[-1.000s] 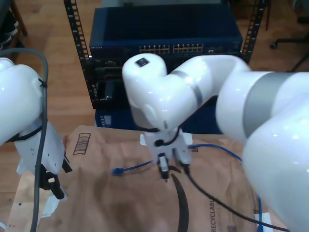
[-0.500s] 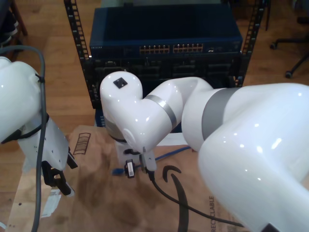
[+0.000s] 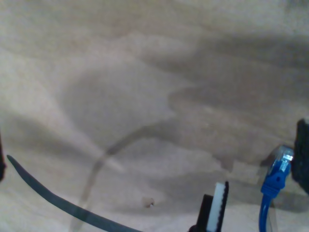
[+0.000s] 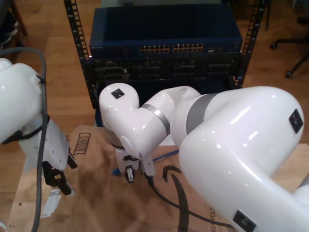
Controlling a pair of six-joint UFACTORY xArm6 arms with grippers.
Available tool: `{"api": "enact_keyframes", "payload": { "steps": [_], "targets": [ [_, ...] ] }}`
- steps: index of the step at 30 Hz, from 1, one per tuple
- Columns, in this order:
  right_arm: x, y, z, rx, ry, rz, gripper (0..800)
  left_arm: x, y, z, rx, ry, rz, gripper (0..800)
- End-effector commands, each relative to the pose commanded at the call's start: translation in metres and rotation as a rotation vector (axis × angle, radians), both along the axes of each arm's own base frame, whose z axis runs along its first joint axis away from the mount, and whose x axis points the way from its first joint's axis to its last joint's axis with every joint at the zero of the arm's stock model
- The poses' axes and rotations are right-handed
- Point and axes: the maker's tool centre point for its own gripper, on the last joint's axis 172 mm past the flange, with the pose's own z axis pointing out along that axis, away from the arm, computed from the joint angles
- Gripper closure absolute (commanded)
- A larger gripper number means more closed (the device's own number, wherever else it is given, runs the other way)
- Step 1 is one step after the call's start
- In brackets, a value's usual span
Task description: Grab the cable and plug it in
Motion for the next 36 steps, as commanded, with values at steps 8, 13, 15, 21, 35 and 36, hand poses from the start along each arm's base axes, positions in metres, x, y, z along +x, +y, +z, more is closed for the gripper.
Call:
{"api": "enact_keyframes", "payload": {
  "steps": [8, 13, 15, 21, 35, 36],
  "targets": [
    [0.001, -0.005, -0.001, -0.005, 0.001, -0.008, 534, -0.001, 0.0, -0.001, 0.0, 0.002, 0.0, 1],
    [0.001, -0.006, 0.0, -0.005, -0.001, -0.008, 759, 0.0, 0.0, 0.0, 0.0, 0.001, 0.0, 1],
    [0.002, -0.006, 0.006, 0.001, -0.006, -0.012, 773, 0.0, 0.0, 0.001, 0.0, 0.0, 0.001, 0],
    [-0.006, -0.014, 0.071, 0.069, -0.034, -0.05, 773, 0.016, -0.01, 0.021, -0.045, -0.038, 0.014, 1],
    [-0.033, -0.074, 0.186, 0.385, 0.19, -0.251, 769, 0.055, -0.072, 0.104, -0.37, -0.126, 0.041, 1],
    [-0.037, -0.072, 0.195, 0.424, 0.208, -0.241, 769, 0.059, -0.073, 0.11, -0.409, -0.122, 0.062, 1]
  ]
}}
